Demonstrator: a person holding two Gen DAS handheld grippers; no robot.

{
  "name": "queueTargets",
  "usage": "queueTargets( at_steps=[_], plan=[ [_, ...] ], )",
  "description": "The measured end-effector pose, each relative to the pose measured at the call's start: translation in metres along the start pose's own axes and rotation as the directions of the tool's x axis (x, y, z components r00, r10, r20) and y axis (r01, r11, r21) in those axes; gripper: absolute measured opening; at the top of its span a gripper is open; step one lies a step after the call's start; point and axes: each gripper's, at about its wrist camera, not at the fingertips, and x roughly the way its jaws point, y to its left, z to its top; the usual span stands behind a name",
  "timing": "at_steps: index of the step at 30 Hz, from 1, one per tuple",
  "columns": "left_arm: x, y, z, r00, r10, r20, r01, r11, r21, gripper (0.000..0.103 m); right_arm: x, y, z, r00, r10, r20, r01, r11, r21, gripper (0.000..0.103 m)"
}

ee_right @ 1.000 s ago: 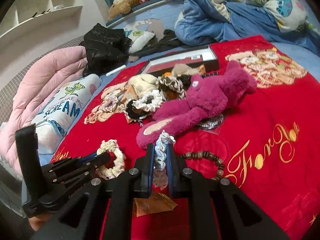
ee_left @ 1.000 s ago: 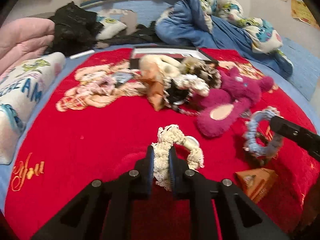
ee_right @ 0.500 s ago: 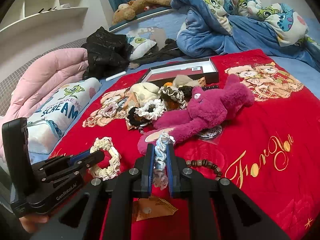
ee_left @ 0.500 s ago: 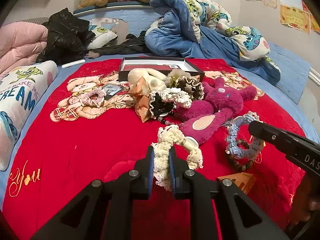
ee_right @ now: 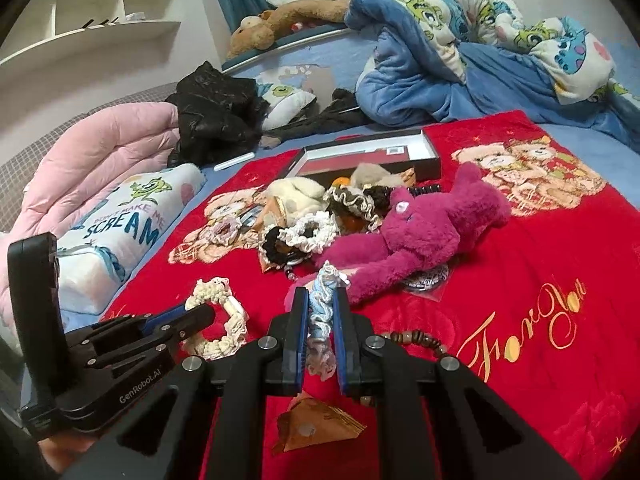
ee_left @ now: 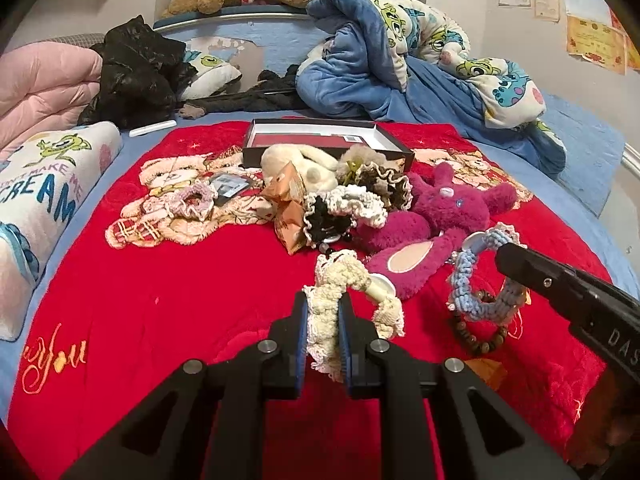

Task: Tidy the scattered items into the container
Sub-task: 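Lift and carry both held scrunchies over the black box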

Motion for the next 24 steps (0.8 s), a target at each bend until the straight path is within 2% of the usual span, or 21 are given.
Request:
queueTargets(
  at_steps=[7,15,18,24],
  plan=[
    [-0.009,0.001,0.022,0.999,-0.017,0.028,0.018,1.0,-0.013,0.015,-0.005,0.014,0.013,0.999,-0.012,0.042,0.012,1.0,-0.017,0.012],
    [-0.012,-0.001,0.057,0.998,-0.03,0.056,0.031,0.999,-0.01,0.014,-0.002,0.019,0.036,0.997,-0.059,0.043,0.06,0.998,-0.014,0.012],
    [-0.008,-0.003,0.067,0.998,-0.02,0.058,0.02,1.0,-0.008,0.014,0.004,0.022,0.042,0.995,-0.091,0.04,0.092,0.995,-0.035,0.012],
    [0.008,-0.003,0.086,0.998,-0.032,0.062,0.033,0.999,-0.009,0.015,0.015,0.025,0.061,0.995,-0.093,0.039,0.096,0.992,-0.076,0.012]
  ],
)
